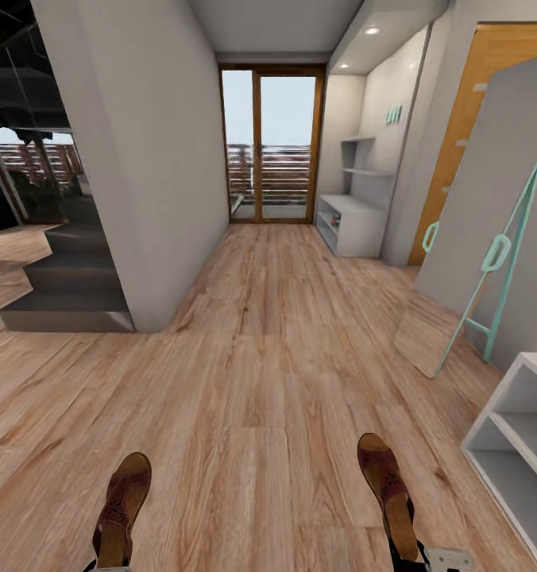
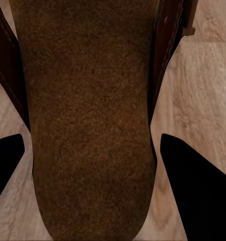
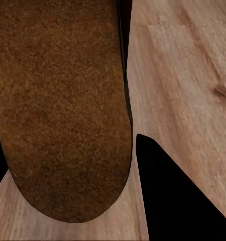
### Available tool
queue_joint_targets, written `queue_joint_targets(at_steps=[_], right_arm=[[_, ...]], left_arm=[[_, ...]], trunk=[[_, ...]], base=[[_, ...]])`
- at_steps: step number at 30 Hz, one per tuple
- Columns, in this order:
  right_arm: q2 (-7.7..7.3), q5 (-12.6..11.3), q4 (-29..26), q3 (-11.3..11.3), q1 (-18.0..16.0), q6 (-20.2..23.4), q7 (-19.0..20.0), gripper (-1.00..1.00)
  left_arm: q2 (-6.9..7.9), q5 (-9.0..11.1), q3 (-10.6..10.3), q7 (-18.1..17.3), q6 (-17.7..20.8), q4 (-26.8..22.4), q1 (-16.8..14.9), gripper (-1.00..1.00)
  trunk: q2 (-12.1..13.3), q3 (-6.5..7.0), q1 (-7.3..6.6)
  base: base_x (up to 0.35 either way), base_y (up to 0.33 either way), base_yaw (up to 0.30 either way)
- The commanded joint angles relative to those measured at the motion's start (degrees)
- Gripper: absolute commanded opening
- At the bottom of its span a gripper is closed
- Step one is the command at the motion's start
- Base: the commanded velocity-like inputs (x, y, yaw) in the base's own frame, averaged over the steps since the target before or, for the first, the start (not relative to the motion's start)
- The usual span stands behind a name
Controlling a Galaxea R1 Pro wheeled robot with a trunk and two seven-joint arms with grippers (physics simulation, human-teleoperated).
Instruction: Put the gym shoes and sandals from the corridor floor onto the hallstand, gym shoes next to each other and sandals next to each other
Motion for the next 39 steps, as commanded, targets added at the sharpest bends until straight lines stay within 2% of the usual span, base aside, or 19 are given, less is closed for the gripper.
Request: queue_joint_targets(at_steps=[1,39], right_arm=[[0.05,0.1,0.0,-0.5,-0.1,-0.2,0.6,-1.00],[0.05,0.2,0.1,-0.5,-0.1,-0.2,0.5,-1.00]], left_arm=[[-0.04,-0.5,0.5,-0.3,-0.2,0.0,-0.1,-1.00],[-0.06,-0.5,0.4,-0.3,-0.3,0.0,-0.1,-1.00]], trunk=[[0.0,-0.05,0.02],[0.0,-0.05,0.02]], base=[[0.340,0.000,-0.001],[0.340,0.000,0.000]])
